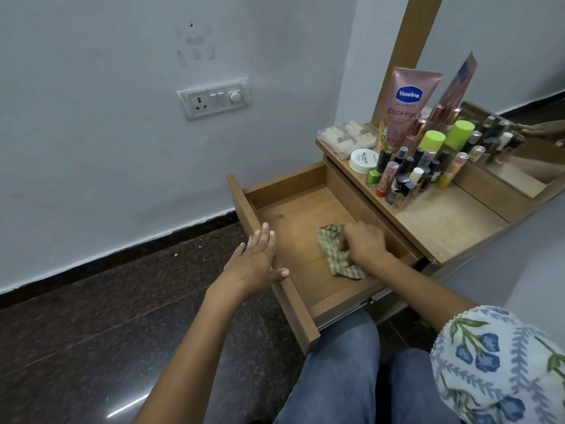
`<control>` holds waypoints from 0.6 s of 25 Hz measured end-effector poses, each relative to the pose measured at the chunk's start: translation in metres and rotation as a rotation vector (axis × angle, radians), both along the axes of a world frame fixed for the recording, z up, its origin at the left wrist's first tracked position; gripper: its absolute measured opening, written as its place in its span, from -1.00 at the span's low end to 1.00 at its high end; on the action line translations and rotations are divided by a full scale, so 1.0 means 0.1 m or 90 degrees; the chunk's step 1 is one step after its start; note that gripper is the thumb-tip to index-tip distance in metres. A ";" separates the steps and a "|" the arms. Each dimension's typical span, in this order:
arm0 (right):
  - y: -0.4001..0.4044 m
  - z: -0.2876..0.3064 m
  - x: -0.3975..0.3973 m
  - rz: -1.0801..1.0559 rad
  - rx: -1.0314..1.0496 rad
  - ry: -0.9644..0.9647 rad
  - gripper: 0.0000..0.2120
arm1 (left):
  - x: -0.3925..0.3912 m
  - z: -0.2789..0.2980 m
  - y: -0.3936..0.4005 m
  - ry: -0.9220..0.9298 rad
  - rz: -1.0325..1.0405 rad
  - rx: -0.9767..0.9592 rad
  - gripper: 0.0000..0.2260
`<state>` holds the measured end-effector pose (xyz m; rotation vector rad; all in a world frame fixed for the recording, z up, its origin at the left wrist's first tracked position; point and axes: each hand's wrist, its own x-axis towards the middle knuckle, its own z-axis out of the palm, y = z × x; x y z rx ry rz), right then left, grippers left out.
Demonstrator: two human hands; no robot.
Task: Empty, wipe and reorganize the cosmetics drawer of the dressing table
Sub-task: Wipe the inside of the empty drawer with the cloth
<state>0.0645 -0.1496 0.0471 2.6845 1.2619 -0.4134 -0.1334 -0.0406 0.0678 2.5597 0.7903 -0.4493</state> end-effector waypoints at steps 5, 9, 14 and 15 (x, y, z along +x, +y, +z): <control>-0.04 0.04 0.06 0.008 -0.050 -0.032 -0.78 | 0.01 0.02 0.00 0.006 -0.005 0.007 -0.26; -0.01 -0.10 -0.37 0.101 -0.033 -0.092 -0.85 | 0.02 0.03 0.00 0.010 -0.017 0.007 -0.26; -0.04 -0.12 -0.46 -0.090 -0.021 0.120 -0.58 | 0.02 0.03 0.00 0.014 -0.020 0.008 -0.26; -0.02 -0.14 -0.50 -0.152 -0.048 0.212 -0.40 | 0.02 0.02 0.00 0.017 -0.021 0.010 -0.26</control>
